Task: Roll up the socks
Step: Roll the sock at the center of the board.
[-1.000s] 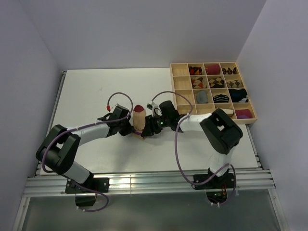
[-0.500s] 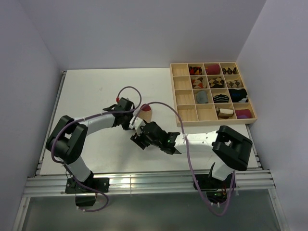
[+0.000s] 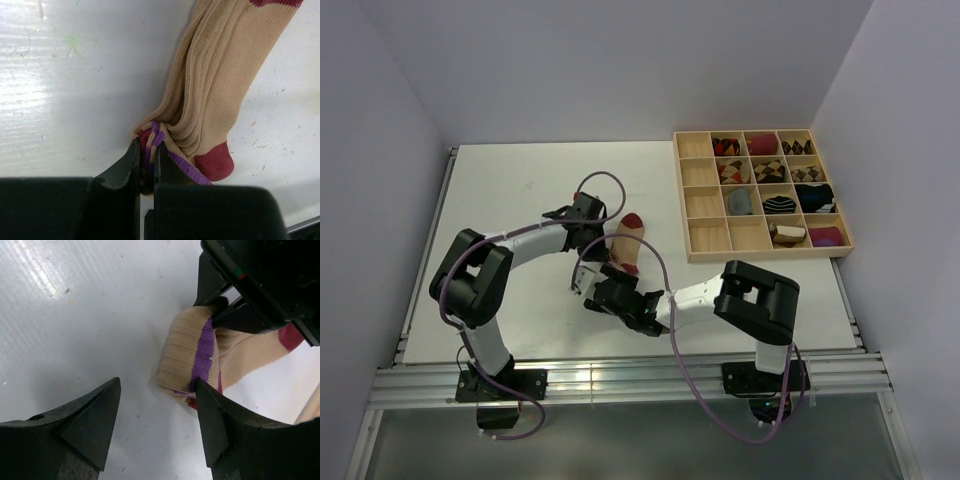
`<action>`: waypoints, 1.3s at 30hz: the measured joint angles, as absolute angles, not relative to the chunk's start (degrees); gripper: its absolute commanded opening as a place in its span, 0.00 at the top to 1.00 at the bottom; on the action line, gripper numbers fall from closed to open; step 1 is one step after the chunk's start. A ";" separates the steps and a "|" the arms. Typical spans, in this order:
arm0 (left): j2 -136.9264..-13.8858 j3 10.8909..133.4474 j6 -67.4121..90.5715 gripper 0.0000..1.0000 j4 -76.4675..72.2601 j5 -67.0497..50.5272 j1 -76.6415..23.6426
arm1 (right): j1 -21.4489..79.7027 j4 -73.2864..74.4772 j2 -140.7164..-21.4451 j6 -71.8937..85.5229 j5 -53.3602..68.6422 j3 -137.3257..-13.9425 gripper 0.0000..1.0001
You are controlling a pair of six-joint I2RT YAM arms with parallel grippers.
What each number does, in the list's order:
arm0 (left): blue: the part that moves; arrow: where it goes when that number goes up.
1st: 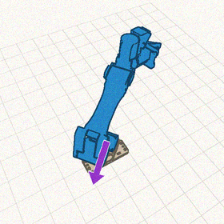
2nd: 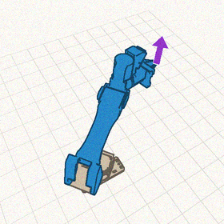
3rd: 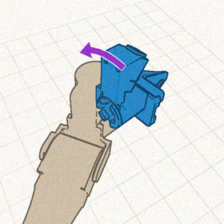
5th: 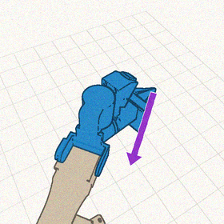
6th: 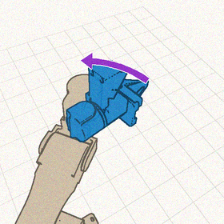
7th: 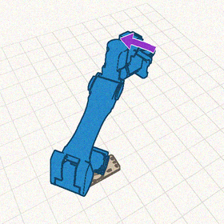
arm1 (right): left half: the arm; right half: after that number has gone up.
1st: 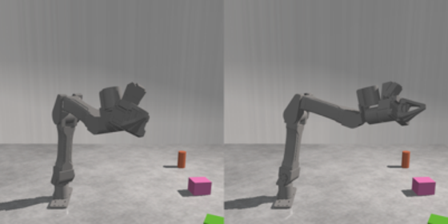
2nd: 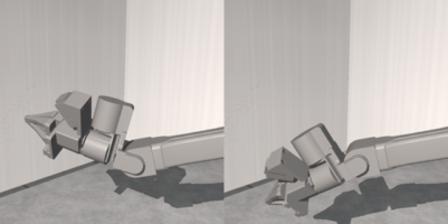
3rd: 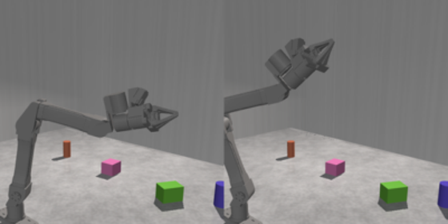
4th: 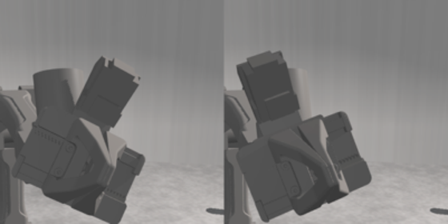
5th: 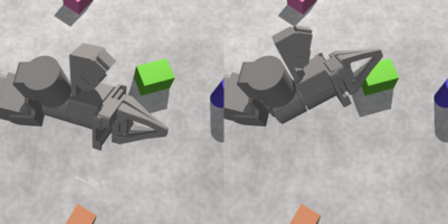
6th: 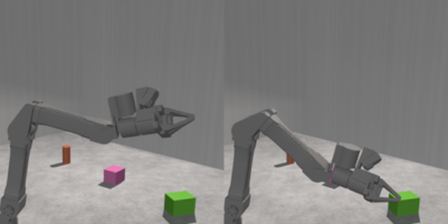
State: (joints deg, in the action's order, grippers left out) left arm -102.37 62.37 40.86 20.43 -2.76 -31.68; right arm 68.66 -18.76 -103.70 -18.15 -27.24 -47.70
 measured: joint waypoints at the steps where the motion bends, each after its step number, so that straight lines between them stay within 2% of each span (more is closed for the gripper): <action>1: -102.63 62.72 40.49 0.99 20.58 -2.79 -31.66 | 68.84 -19.40 -104.22 -18.74 -28.12 -47.83 0.32; 4: -103.02 63.33 39.57 0.99 20.69 -2.76 -31.66 | 69.12 -21.32 -106.21 -20.38 -30.74 -48.93 0.36; 5: -103.04 63.40 39.24 0.99 20.69 -2.76 -31.66 | 69.14 -21.71 -106.78 -20.75 -31.16 -49.23 0.42; 7: -103.04 63.42 38.54 0.98 20.69 -2.76 -31.66 | 69.14 -22.52 -107.94 -21.58 -32.27 -49.69 0.56; 8: -103.04 63.44 38.22 0.97 20.69 -2.76 -31.66 | 69.14 -22.79 -108.60 -21.98 -32.91 -49.82 0.72; 9: -103.04 63.46 38.02 0.97 20.67 -2.76 -31.66 | 69.14 -23.20 -109.21 -22.55 -33.69 -49.89 0.80; 10: -103.04 63.46 37.65 0.96 20.62 -2.74 -31.66 | 69.14 -23.81 -109.56 -22.72 -34.37 -49.91 0.91; 12: -103.04 63.46 36.95 0.96 20.38 -2.74 -31.62 | 69.14 -24.45 -109.58 -22.83 -34.63 -49.93 1.00; 15: -102.91 63.46 36.10 0.86 20.23 -2.74 -31.59 | 68.95 -24.34 -109.45 -22.39 -33.74 -49.93 1.00; 16: -102.85 63.44 35.75 0.78 20.21 -2.72 -31.59 | 68.66 -23.94 -109.12 -22.00 -32.93 -49.93 1.00; 18: -102.35 63.09 35.20 0.71 20.16 -1.96 -31.62 | 67.70 -22.31 -108.05 -20.97 -30.04 -49.95 1.00; 19: -101.73 62.59 35.20 0.60 20.12 -1.21 -31.62 | 66.94 -21.10 -107.24 -20.21 -27.83 -50.06 1.00; 22: -99.94 61.36 35.51 0.45 20.10 0.47 -31.51 | 64.27 -16.56 -105.19 -17.87 -20.69 -51.29 1.00; 27: -94.28 58.13 38.24 0.40 19.35 3.49 -30.02 | 59.61 -9.13 -102.80 -14.26 -7.77 -53.63 1.00; 39: -72.75 41.15 49.95 0.40 13.13 6.39 -25.21 | 49.36 4.82 -102.21 -7.07 23.77 -59.81 1.00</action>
State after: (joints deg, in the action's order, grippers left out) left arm -72.75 41.15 49.95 13.13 6.39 -25.21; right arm 49.36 4.82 -102.21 -7.07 23.77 -59.81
